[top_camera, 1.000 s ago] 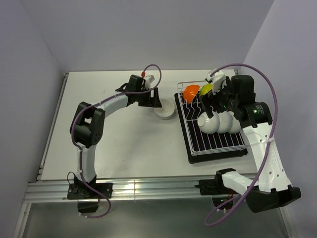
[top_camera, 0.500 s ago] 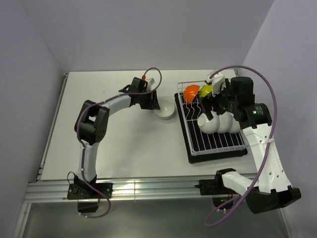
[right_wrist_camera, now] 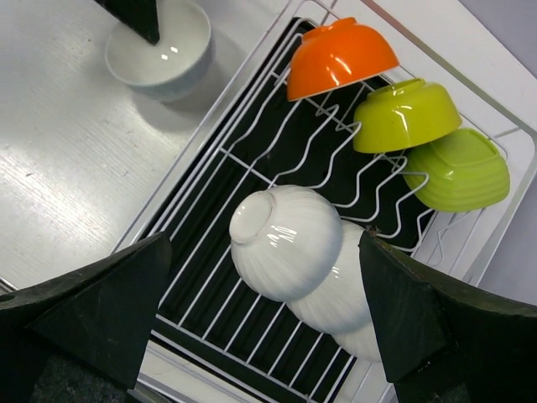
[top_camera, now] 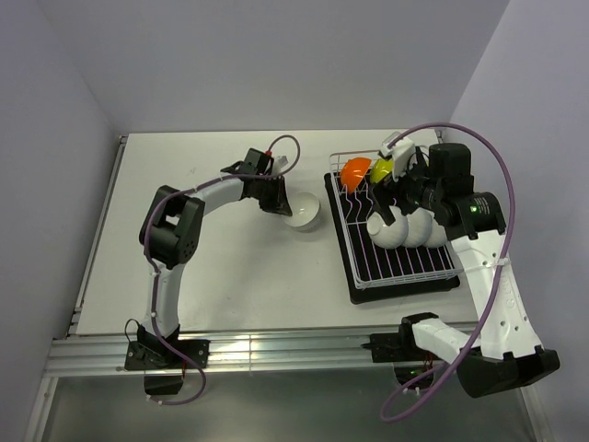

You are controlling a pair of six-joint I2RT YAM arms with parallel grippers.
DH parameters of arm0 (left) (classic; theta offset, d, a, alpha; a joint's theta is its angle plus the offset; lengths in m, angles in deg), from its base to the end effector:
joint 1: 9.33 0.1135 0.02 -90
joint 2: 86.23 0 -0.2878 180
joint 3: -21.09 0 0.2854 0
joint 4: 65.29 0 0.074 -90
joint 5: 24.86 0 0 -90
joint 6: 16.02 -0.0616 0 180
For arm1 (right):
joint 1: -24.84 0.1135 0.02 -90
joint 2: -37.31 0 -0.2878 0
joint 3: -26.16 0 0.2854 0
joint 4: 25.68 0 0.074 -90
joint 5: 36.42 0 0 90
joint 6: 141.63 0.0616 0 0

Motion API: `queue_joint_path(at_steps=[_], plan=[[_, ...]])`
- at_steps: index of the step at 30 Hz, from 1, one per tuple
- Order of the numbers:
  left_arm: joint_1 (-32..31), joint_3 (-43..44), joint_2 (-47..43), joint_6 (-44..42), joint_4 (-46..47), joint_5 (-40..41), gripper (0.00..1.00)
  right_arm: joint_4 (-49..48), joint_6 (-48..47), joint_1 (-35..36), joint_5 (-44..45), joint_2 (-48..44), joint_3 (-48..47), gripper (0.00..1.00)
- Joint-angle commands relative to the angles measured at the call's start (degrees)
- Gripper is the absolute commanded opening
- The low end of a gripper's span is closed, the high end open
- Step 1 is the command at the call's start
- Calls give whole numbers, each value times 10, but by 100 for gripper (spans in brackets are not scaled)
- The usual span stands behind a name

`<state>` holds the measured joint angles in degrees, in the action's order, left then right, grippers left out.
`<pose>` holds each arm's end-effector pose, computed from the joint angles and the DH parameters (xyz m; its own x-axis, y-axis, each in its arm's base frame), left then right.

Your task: Load the bowls into the dish rack

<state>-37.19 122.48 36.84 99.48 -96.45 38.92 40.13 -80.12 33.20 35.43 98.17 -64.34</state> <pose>0.4473 -0.2672 0.1462 -0.9180 0.0484 -0.3936 0.2880 0.7636 -0.5779 0.2296 0.0531 0.4278 -0.3286 -0.5064 -0.7972 -0.6186 0.7532 -0.2235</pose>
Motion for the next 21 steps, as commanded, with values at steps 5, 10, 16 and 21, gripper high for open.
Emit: queue_joint_path(at_steps=[5, 10, 16, 21], plan=[[-4, -58, -92, -20, -43, -165, 0, -15, -33, 21, -24, -45, 1, 100], [-3, -107, -142, -20, -38, -278, 0, -24, -60, 132, 52, -56, 18, 100], [-15, -165, -213, -11, -15, -381, 0, 36, -138, 205, -24, -53, -6, 100], [-47, -194, -242, -28, -23, -439, 0, 35, -246, 256, -74, -83, 21, 100]])
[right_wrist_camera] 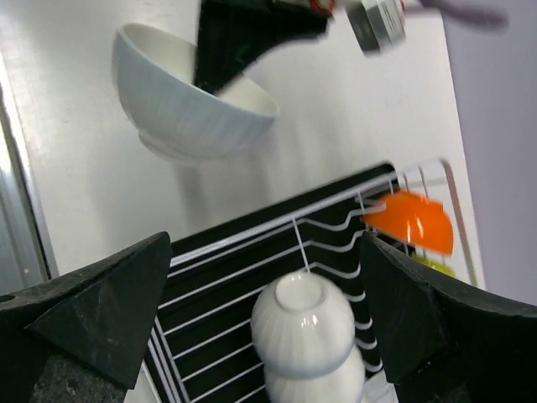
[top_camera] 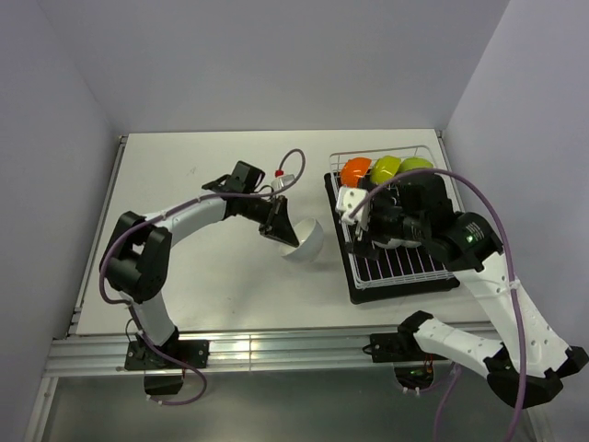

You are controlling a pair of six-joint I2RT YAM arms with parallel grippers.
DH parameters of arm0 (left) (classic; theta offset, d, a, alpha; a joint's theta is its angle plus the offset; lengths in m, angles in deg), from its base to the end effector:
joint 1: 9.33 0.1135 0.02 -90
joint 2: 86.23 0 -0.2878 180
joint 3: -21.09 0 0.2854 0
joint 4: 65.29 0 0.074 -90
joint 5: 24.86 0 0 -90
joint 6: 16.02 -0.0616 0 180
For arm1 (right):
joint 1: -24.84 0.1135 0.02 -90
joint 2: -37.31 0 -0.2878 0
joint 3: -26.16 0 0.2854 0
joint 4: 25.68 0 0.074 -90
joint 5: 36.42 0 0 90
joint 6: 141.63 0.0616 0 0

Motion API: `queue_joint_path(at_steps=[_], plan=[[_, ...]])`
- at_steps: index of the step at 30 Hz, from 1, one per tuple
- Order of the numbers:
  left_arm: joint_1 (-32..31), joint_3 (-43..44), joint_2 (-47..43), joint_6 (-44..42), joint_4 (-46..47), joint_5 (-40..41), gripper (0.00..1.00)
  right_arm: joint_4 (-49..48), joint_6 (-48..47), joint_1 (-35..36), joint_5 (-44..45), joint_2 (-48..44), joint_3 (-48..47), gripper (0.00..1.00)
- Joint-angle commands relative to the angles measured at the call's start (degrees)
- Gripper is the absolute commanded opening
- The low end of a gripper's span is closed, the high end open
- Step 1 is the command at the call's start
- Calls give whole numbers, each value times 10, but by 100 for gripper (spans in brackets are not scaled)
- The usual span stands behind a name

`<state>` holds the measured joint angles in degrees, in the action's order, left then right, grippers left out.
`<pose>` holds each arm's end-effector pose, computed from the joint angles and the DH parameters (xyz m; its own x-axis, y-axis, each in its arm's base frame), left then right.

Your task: Load the bowls into the dish rack

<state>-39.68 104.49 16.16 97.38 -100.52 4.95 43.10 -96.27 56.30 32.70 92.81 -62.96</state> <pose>0.3292 -0.2547 0.2168 -0.9161 0.3076 -0.2570 0.3543 0.3213 -0.8782 0.1610 0.1243 0.4329 0.1678 -0.6670 -0.7259 -0.8690 0.2477 -0.4284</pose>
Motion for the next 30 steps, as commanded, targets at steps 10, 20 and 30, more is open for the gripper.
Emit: queue_joint_path(at_steps=[10, 20, 30], plan=[[-70, -45, -56, 41, 65, -187, 0, -58, -262, 163, -60, -120, 105, 100], [-81, -30, -49, 10, 33, -215, 0, -194, -194, 310, 66, -123, 171, 100], [-91, -14, -41, -30, -19, -218, 0, -185, -224, 338, 73, -96, 170, 100]])
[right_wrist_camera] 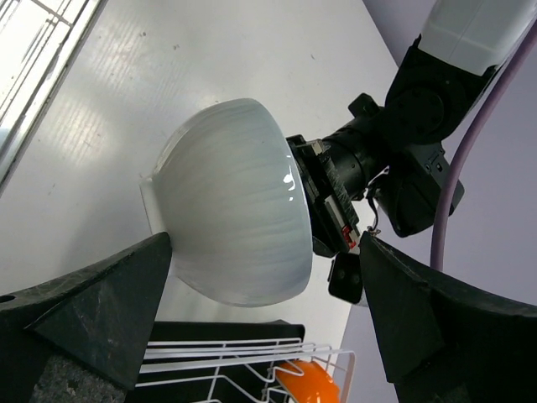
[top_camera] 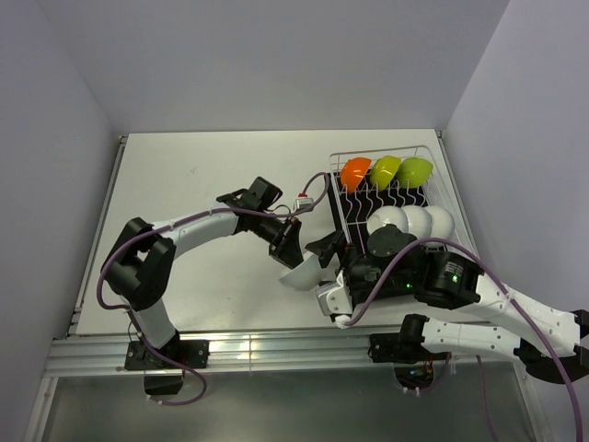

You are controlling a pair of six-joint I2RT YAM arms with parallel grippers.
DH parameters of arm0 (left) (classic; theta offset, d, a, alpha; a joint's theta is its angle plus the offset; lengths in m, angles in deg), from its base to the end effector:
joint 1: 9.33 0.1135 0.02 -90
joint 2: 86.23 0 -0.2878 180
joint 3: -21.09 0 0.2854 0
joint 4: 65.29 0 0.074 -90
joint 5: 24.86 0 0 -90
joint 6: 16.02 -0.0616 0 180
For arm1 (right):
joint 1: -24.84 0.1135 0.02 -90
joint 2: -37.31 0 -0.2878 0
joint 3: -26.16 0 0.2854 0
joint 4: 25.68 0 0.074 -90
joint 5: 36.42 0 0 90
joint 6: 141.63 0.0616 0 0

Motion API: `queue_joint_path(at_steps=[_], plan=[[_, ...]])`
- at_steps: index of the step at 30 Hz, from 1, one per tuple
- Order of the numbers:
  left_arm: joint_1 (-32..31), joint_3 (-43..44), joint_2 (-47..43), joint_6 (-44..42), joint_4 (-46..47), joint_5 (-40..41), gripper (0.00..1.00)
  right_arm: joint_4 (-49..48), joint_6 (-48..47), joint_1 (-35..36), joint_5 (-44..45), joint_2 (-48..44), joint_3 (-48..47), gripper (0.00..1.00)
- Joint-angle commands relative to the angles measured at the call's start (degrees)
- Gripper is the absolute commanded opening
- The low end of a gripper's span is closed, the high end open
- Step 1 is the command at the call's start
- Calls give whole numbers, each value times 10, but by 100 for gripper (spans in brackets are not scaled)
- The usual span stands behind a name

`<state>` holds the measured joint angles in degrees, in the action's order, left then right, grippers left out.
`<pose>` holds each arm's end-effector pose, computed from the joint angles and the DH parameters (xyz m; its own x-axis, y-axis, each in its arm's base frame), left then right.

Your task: Load the bowls into the dish rack

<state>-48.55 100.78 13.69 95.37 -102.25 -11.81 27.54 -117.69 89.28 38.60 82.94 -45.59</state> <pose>0.2603 -0.2899 0.2244 -0.8075 0.5528 -0.2059 0.2762 0.0459 -0.9600 0.0693 0.1817 0.3841 0.8075 -0.3580 -0.4689 -0.5736 -0.2907 -0.7658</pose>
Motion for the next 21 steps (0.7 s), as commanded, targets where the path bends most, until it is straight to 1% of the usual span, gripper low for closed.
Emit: queue_joint_path(at_steps=[1, 5, 9, 15, 18, 21], plan=[[-3, 25, -14, -15, -4, -53, 0, -29, -20, 10, 16, 1, -2, 100], [-2, 37, -5, -30, -29, -64, 0, -9, -22, 16, 8, 6, -15, 100], [-2, 56, 7, -71, -72, -69, 0, 7, -7, 24, 2, 5, -21, 99], [-2, 50, 5, -69, -68, -71, 0, 45, 19, 26, -7, -2, -35, 99], [-2, 44, 4, -50, -49, -70, 0, 38, 19, 27, 20, -5, -21, 99], [-2, 51, 9, -49, -51, -71, 0, 3, 16, 30, 43, -5, -2, 99]])
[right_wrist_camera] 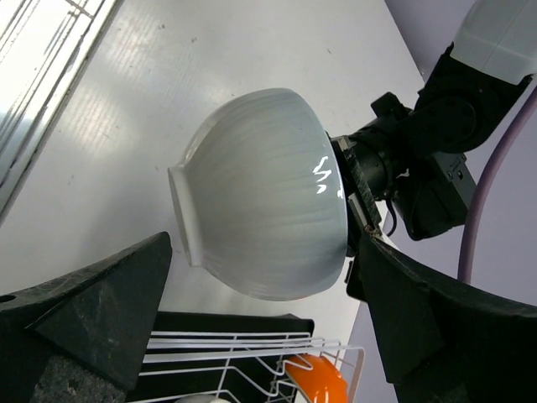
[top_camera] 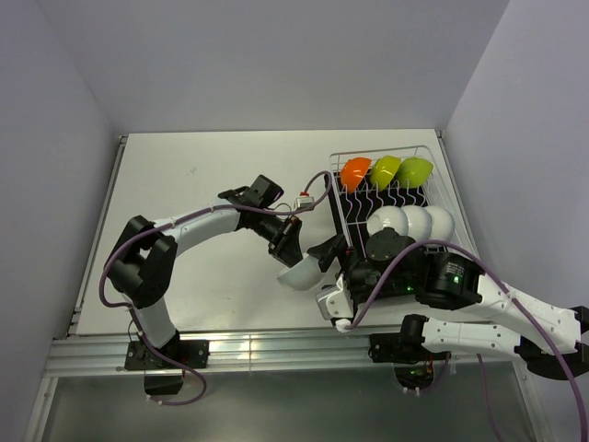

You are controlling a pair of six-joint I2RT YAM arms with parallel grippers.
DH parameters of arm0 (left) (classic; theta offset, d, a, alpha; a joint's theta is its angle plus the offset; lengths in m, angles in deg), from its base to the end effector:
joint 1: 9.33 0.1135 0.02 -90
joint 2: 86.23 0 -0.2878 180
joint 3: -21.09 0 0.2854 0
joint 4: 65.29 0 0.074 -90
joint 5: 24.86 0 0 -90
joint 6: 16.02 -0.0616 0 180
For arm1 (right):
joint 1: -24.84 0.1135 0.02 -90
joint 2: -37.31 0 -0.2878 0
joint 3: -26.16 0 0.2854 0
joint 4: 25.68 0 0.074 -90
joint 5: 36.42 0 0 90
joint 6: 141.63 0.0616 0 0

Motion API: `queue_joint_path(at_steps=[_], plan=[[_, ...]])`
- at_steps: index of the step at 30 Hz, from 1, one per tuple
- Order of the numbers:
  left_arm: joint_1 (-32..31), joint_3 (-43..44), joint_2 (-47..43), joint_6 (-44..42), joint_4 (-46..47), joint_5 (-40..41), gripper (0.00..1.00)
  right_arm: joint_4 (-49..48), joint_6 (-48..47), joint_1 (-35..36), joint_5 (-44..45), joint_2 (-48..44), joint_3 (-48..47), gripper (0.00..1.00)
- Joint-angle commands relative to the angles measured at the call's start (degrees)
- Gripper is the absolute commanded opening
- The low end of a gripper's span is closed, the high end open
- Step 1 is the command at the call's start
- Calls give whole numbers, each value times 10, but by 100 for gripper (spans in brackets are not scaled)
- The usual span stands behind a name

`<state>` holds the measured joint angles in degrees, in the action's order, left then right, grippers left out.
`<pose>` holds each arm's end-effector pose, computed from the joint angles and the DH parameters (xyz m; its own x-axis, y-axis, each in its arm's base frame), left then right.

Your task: Load the bowls into the dish rack

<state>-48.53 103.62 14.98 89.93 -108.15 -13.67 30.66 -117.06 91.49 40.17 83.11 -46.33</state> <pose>0.2619 -0.2916 0.2288 -0.7883 0.5741 -0.2212 0.2790 0.0132 -0.9602 0.0625 0.1808 0.3818 0.8033 -0.3712 -0.4657 -0.5829 -0.3297 -0.7427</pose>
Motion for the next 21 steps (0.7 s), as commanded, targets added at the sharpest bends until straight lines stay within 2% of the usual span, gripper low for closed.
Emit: queue_joint_path(at_steps=[1, 5, 18, 21], plan=[[-3, 25, -3, 5, 6, -53, 0, -41, 14, 8, 36, -5, 9, 99], [-3, 28, -4, 9, 7, -56, 0, -54, 25, 12, 46, 4, 9, 96], [-3, 34, 0, 2, -1, -58, 0, -62, 22, 44, 85, 3, 34, 95], [-3, 30, -4, 5, 2, -57, 0, -72, 24, 45, 93, 3, 36, 87]])
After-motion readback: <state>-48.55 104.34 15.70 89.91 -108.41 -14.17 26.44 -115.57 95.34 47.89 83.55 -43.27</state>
